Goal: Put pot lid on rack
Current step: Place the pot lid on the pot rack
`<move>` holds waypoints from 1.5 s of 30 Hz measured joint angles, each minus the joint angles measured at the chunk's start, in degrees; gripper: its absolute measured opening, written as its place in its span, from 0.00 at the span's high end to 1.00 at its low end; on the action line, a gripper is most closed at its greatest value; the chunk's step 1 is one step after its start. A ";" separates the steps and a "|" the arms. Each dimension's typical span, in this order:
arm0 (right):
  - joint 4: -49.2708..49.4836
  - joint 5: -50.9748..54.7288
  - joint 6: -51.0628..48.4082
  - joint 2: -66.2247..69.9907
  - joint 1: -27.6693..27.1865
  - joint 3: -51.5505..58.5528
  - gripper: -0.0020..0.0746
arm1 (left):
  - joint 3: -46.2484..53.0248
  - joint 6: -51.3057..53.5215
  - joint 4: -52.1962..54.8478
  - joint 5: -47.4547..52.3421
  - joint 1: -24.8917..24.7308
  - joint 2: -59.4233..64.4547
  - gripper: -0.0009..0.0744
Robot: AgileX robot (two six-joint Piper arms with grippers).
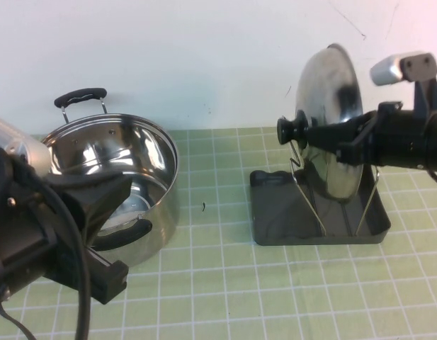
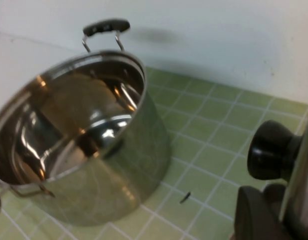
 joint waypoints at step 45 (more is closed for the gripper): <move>-11.72 -7.09 -5.60 -16.63 -6.13 -0.75 0.32 | 0.00 -4.00 17.59 19.13 0.00 -4.96 0.99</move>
